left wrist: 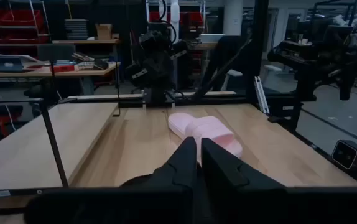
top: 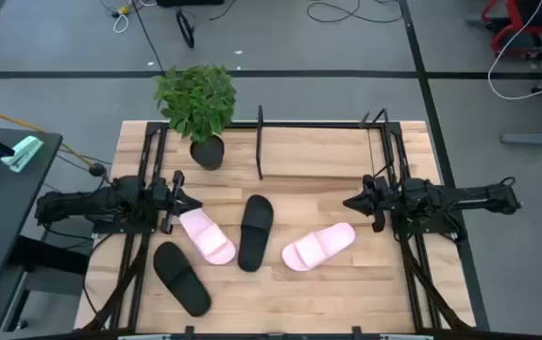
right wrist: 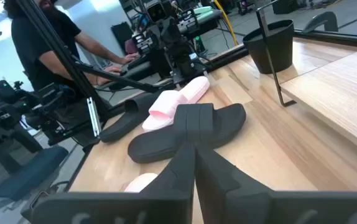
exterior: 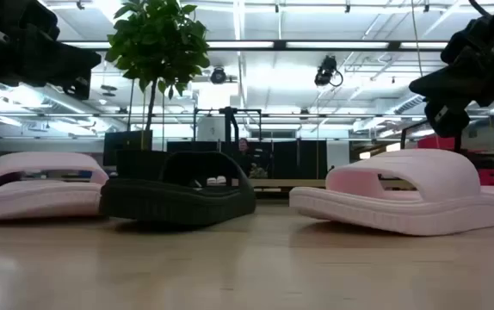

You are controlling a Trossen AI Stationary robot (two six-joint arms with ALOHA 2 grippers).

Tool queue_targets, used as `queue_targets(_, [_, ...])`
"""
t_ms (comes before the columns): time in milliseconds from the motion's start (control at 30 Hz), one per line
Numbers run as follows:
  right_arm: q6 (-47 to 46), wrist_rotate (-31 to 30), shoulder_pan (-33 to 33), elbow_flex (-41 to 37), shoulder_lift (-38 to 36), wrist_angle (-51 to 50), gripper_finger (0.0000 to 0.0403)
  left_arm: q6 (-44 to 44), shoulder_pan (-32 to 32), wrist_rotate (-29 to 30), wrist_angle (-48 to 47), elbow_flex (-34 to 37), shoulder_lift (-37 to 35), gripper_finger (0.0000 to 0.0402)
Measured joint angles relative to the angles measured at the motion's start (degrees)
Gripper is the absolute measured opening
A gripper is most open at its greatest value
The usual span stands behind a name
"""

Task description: Pick and place slides into the shelf

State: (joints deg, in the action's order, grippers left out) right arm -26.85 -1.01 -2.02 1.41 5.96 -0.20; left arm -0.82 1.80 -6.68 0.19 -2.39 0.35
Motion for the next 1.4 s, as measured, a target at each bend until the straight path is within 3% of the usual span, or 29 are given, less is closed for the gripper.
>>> queue_targets(1400, [0.0, 0.0, 0.0, 0.0, 0.0, 0.0, 0.0018, 0.0, 0.0, 0.0, 0.0, 0.0, 0.0, 0.0031])
